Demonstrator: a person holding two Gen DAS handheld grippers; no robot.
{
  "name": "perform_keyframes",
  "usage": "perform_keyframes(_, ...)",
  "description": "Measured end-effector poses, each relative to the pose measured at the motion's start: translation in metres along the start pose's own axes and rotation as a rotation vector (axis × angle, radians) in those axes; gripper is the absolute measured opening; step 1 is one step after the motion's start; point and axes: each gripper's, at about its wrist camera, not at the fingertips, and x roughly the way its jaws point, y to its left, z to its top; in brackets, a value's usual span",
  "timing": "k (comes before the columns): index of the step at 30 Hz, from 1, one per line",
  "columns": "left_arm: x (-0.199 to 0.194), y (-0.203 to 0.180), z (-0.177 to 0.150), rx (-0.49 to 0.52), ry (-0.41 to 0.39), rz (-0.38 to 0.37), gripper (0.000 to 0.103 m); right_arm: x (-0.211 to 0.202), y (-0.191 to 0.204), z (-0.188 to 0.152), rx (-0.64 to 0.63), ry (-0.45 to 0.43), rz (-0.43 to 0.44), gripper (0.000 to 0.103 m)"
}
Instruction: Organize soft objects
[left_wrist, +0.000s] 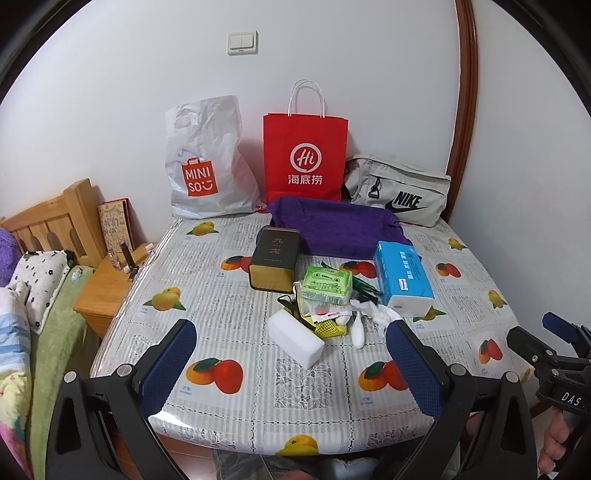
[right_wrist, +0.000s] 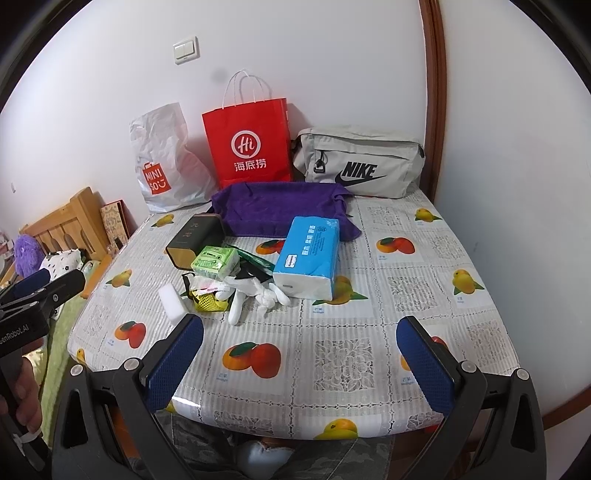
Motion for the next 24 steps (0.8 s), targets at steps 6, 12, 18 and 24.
perform_keyframes(6, 0.002, 0.002, -0.001, -0.001, -0.012, 0.015, 0.103, 0.000, -0.001, 0.000, 0.000, -0.002, -0.003, 0.103)
perform_keyframes(12, 0.007, 0.006, -0.004, -0.004, -0.035, 0.058, 0.103, 0.003, -0.004, 0.000, 0.014, -0.008, -0.002, 0.103)
perform_keyframes(18, 0.035, 0.010, -0.006, -0.021, 0.030, 0.025, 0.103, 0.019, -0.005, -0.002, 0.011, 0.007, 0.001, 0.103)
perform_keyframes(24, 0.080, 0.007, -0.018, -0.025, 0.127, -0.011, 0.103, 0.044, -0.005, -0.006, -0.005, 0.046, 0.005, 0.103)
